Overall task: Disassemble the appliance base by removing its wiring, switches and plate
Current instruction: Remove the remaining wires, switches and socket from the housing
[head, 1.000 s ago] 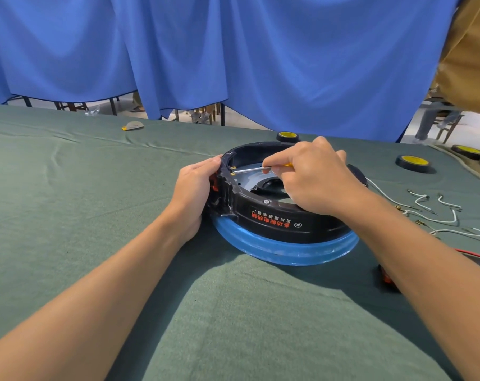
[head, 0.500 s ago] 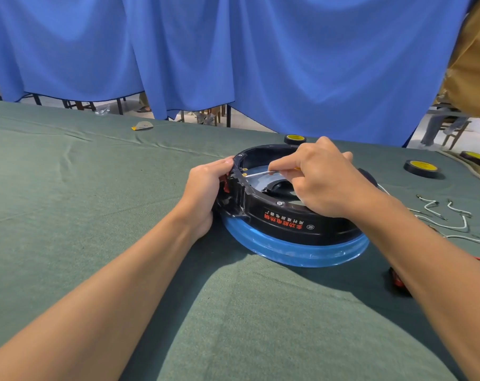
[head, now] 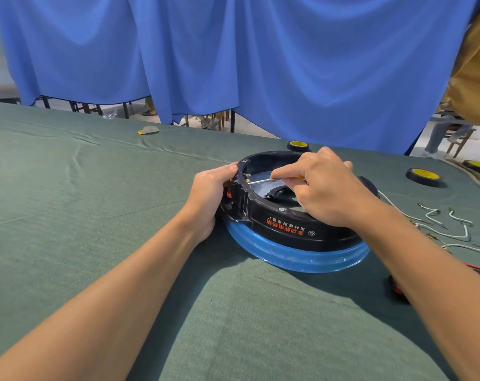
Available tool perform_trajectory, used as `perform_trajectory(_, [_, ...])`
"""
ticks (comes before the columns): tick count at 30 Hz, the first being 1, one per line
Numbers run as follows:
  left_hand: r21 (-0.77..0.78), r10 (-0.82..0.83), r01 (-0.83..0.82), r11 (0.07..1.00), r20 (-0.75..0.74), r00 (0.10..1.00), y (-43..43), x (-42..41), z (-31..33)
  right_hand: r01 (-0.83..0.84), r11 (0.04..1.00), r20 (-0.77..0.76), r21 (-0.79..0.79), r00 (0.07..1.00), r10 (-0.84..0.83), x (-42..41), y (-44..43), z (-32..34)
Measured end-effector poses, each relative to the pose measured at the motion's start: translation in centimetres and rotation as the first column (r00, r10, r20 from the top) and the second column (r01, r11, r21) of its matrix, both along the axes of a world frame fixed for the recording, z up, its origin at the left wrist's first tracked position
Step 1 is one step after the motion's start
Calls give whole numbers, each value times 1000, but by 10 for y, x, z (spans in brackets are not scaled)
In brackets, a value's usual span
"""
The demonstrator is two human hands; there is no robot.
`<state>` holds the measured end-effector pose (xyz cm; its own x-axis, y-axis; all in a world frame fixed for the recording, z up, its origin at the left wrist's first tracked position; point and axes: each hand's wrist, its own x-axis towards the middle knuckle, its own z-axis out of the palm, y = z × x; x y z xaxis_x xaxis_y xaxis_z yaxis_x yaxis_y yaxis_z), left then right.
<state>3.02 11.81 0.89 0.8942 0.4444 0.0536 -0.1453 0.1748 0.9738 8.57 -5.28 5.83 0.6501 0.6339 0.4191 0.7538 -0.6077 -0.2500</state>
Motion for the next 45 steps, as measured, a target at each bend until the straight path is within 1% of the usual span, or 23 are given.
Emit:
perform_trajectory(1, [15,6,-6,1000,-2,1000,1,1,-1,3,1000,25,3,1000,-3,1,0,-1])
perform_trajectory(3, [50,32,-32,998,1,1000,1,2,-1,24,999,142,26,989,-28,2,-1,-5])
perform_trajectory(5, [89,83,-84,992,13,996,3,3,-1,54,991,283,120,955,-86,4,-2,-7])
perform_trajectory(8, [158,159,-164,974,46,986,8,5,-1,60,955,413,290,893,-181,8,-7,-6])
perform_trajectory(10, [195,171,-182,964,75,982,9,4,-2,91,938,491,334,833,-256,10,-11,-6])
perform_trajectory(12, [231,167,-185,955,97,981,9,3,-4,204,920,505,333,786,-357,7,-13,-5])
perform_trajectory(14, [292,180,-204,934,109,978,8,4,-7,329,898,511,293,740,-438,-2,-16,-5])
perform_trajectory(15, [333,192,-221,917,116,974,9,5,-8,355,894,542,272,712,-447,-11,-18,-5])
perform_trajectory(16, [372,204,-237,898,126,971,9,5,-10,341,905,572,255,701,-426,-21,-21,-7])
perform_trajectory(17, [401,211,-248,882,136,968,9,6,-12,292,926,590,240,714,-378,-32,-24,-10])
perform_trajectory(18, [419,215,-256,871,144,966,9,7,-13,221,951,593,214,745,-306,-43,-27,-15])
perform_trajectory(20, [430,223,-267,863,151,963,10,6,-12,88,990,550,113,824,-136,-61,-33,-26])
perform_trajectory(22, [419,232,-274,866,148,961,10,4,-10,21,1000,466,12,885,-24,-71,-36,-38])
perform_trajectory(24, [397,237,-276,875,144,961,10,3,-9,-34,999,386,-37,922,46,-74,-36,-43])
perform_trajectory(26, [391,242,-276,878,135,961,9,2,-9,-116,993,376,-21,919,115,-73,-37,-43])
perform_trajectory(29, [394,250,-286,873,141,958,8,1,-9,-186,979,378,83,915,142,-73,-36,-45])
perform_trajectory(33, [393,255,-302,869,167,952,6,1,-11,-244,968,373,65,905,203,-79,-29,-47])
perform_trajectory(38, [418,273,-335,844,202,941,4,2,-13,-166,985,315,45,938,143,-81,-26,-50])
perform_trajectory(42, [429,278,-345,835,211,937,3,3,-13,-143,989,298,39,946,125,-83,-25,-49])
perform_trajectory(45, [433,291,-357,827,214,933,3,3,-13,-134,991,272,5,954,128,-87,-24,-49])
